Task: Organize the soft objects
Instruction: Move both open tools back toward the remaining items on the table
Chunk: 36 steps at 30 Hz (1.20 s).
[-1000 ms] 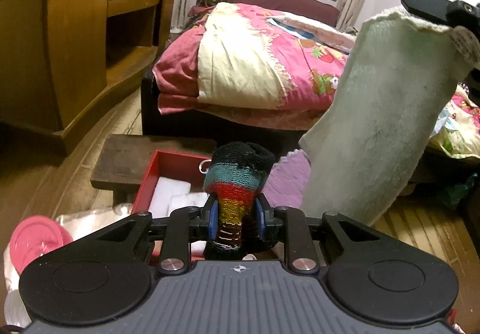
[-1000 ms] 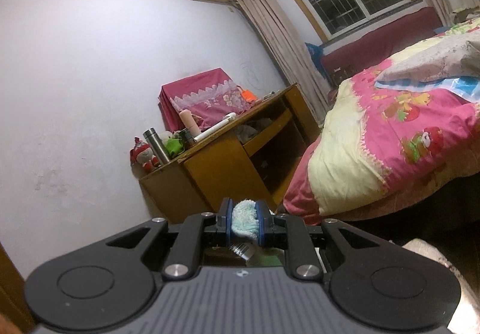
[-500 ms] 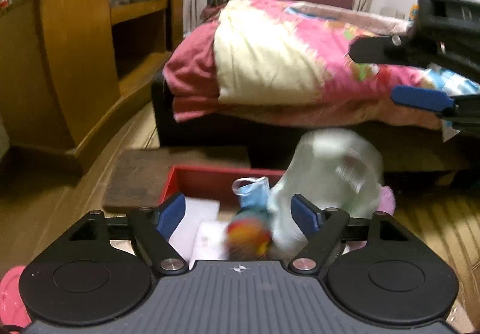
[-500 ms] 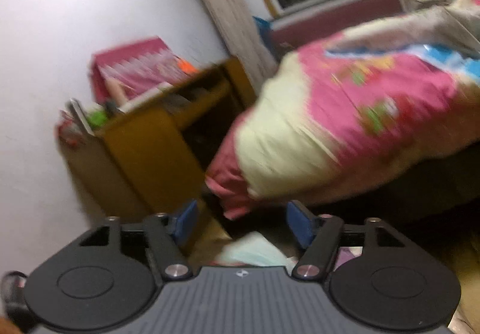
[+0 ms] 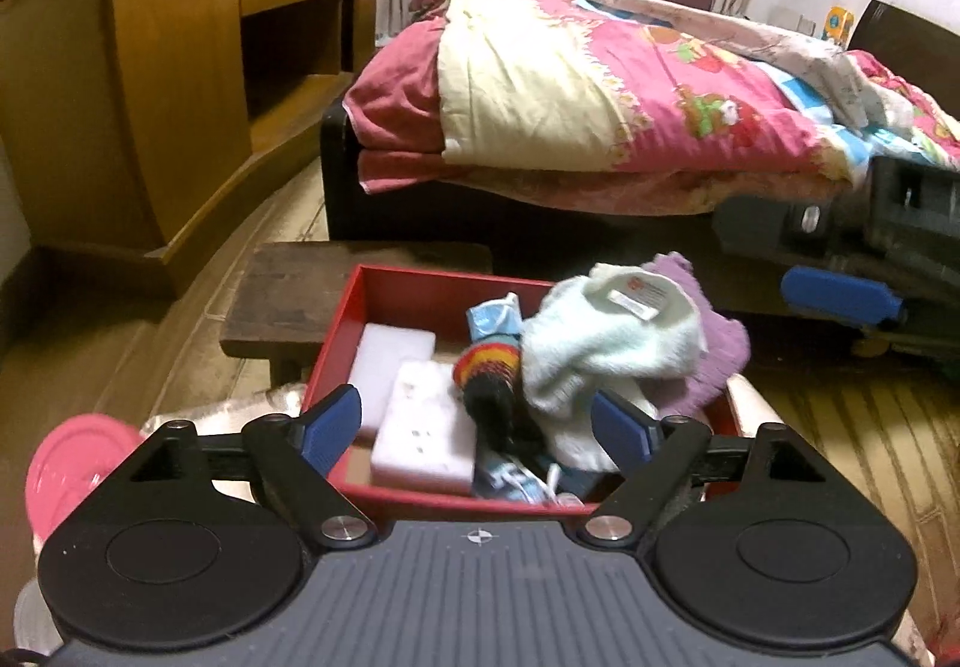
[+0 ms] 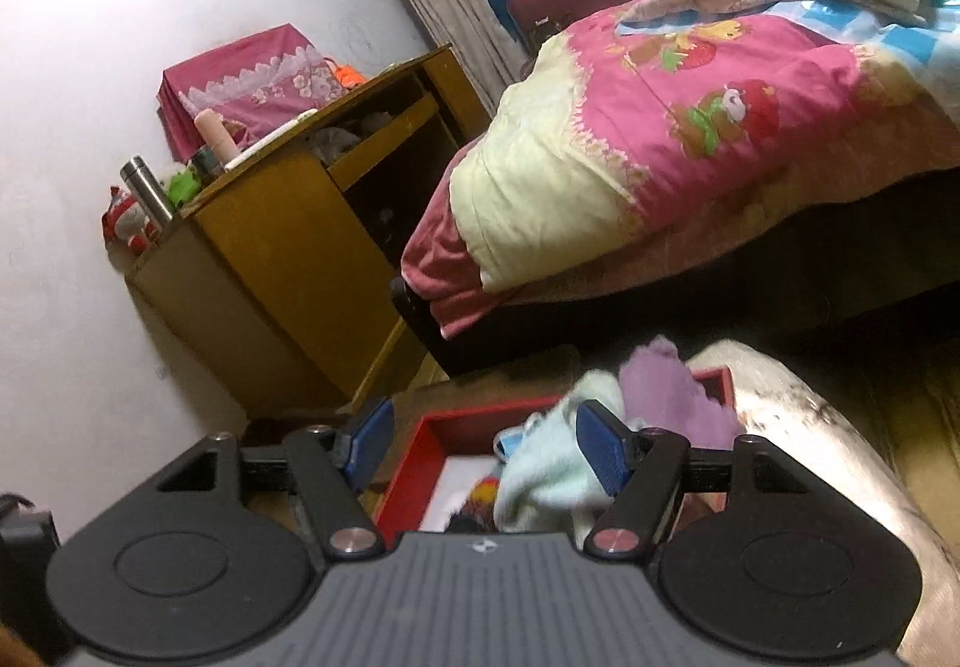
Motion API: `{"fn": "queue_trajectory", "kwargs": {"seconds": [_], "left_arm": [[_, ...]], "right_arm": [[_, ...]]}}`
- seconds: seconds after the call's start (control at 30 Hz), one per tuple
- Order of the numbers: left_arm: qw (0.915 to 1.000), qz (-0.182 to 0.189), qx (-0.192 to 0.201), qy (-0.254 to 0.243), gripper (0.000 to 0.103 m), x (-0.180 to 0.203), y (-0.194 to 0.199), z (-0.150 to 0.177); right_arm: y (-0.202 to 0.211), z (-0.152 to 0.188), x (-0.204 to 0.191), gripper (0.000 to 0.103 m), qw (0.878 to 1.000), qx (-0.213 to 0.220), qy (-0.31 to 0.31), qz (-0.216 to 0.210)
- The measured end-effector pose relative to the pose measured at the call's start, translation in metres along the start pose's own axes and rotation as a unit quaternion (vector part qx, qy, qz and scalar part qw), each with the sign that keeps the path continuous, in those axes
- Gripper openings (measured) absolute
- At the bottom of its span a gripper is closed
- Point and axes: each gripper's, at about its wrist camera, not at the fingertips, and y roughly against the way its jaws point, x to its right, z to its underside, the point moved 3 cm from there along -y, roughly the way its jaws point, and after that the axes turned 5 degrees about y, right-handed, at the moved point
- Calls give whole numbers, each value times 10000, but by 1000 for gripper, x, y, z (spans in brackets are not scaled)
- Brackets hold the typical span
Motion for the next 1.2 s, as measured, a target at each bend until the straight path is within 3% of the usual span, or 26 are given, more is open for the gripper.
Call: {"fn": "queue_trajectory", "kwargs": {"seconds": [0.17,0.43,0.7,0.93,1.2], "left_arm": [[10000,4,1,-12,87,0,17,12],[9993,-72,-356,21,88,-5,21,46],[9974,-194,-689,-122,90,-5,18,76],[9963,-279,-798,-143,92,-9,13,83],[9945,-339,-965,-207,93,-9,4,90]], "right_arm": [[20,29,7,47,9996,-243,-48,162],[36,74,30,47,9957,-781,-289,410],[39,101,33,47,9925,-1079,-232,523],[29,124,37,47,9852,-1404,310,937],[20,129,45,48,9808,-1671,248,971]]}}
